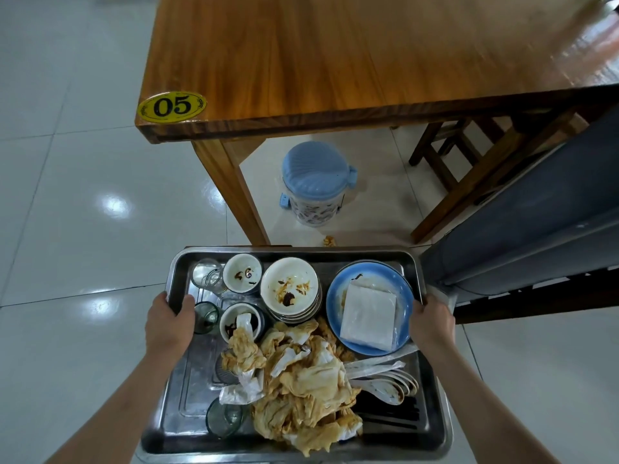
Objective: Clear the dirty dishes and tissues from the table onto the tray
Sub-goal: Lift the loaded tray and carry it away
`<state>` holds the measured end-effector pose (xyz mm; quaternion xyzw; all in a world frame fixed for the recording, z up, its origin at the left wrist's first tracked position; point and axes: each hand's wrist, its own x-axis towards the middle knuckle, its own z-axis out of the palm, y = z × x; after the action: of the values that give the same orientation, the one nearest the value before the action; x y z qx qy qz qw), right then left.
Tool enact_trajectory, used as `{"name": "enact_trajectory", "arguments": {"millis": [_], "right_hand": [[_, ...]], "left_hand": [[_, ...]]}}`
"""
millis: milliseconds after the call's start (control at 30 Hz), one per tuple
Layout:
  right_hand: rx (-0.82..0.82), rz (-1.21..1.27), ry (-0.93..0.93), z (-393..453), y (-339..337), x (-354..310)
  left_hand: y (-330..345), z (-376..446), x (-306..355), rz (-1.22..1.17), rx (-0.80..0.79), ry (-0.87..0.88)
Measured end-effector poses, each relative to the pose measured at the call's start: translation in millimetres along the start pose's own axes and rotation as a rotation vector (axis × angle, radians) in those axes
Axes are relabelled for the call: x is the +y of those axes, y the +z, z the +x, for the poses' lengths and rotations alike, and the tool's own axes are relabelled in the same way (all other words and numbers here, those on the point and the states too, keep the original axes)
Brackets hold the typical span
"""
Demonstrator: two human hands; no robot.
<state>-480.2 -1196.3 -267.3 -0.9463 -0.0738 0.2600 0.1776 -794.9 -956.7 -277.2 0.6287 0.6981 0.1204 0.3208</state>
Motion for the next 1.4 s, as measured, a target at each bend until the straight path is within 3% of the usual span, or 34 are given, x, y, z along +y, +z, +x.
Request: {"name": "enact_trajectory", "arguments": {"millis": [600,1100,1400], "right_hand": [[-0.019,-0.006,-0.001,-8,-5,-3],[0.109,0.095,0.006,1,-1,3],[0.171,0.081,-0.003,1,-4,9]], "left_hand": [[-6,-6,3,-0.003,-0.019,-0.013],[5,3,-8,0.016,0.021,-0.023],[5,3,-14,0.189,0.044,-0.115]]}}
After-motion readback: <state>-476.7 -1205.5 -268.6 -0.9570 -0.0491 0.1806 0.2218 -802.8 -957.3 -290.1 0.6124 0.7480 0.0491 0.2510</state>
